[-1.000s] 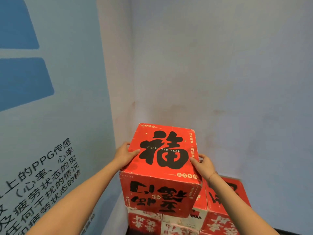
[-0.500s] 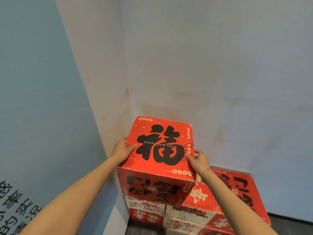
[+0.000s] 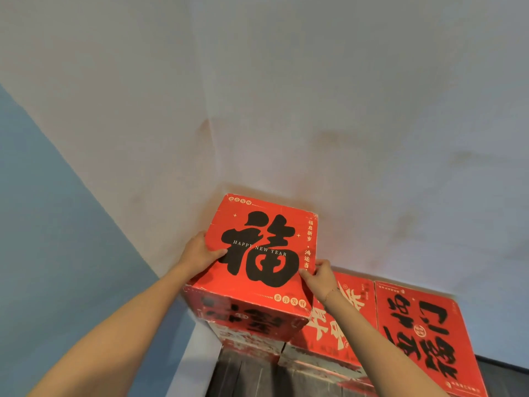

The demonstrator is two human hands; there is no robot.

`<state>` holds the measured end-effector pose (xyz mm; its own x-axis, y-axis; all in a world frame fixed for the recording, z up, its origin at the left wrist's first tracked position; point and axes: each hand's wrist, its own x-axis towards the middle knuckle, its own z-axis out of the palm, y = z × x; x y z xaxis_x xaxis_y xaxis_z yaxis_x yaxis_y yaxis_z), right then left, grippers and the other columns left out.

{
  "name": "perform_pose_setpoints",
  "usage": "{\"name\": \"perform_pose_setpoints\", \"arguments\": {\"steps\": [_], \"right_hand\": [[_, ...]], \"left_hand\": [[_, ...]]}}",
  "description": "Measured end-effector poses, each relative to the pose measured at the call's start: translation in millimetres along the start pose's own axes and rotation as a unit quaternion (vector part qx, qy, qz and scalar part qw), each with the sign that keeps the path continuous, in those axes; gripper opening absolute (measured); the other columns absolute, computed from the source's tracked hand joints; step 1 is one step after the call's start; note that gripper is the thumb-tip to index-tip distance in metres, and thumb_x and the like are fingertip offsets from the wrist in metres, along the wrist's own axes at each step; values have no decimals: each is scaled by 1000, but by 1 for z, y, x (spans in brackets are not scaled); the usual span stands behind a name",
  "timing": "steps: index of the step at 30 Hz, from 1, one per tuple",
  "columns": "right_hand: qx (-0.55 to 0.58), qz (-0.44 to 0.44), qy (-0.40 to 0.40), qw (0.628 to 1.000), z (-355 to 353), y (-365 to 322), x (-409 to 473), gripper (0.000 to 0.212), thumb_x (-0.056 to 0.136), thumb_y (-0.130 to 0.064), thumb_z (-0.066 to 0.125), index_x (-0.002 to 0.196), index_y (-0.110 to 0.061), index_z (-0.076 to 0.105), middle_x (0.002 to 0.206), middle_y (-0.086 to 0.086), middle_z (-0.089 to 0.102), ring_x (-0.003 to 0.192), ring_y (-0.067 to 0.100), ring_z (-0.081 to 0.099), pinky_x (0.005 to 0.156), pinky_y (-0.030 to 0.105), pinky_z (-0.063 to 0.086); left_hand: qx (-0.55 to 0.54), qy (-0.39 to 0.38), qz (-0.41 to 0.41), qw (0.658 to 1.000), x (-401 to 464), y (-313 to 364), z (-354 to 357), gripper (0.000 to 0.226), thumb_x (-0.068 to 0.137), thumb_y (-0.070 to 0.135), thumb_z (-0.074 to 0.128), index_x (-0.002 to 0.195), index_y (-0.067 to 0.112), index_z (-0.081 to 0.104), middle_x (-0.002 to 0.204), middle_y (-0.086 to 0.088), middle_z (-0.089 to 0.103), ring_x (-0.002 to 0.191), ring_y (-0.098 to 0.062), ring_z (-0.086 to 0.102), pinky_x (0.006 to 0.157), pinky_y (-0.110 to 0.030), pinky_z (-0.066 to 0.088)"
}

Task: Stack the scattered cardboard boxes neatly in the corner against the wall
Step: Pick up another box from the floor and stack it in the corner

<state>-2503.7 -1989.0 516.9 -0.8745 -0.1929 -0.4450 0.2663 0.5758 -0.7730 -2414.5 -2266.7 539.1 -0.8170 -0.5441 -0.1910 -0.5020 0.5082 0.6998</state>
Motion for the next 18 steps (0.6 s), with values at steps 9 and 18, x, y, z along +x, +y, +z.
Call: {"name": "perform_pose_setpoints", "arguments": {"steps": [9,18], "right_hand": [[0,7,4,1000,18,3,32,41,88,-22,63,116,-5,39,101,10,59,98,26,59,85,38,51],[9,10,18,1000,35,13,38,47,86,-21,65,121,-3,39,102,8,57,96,25,58,77,28,43]], "left_hand": [[36,-9,41,999,22,-20,27,83,71,29,82,139,12,38,132,-10,51,127,-27,39,104,-37,37],[66,-27,19,997,36,-45,42,91,70,39,81,142,12,32,140,-17,37,132,-29,34,109,-38,32]]}}
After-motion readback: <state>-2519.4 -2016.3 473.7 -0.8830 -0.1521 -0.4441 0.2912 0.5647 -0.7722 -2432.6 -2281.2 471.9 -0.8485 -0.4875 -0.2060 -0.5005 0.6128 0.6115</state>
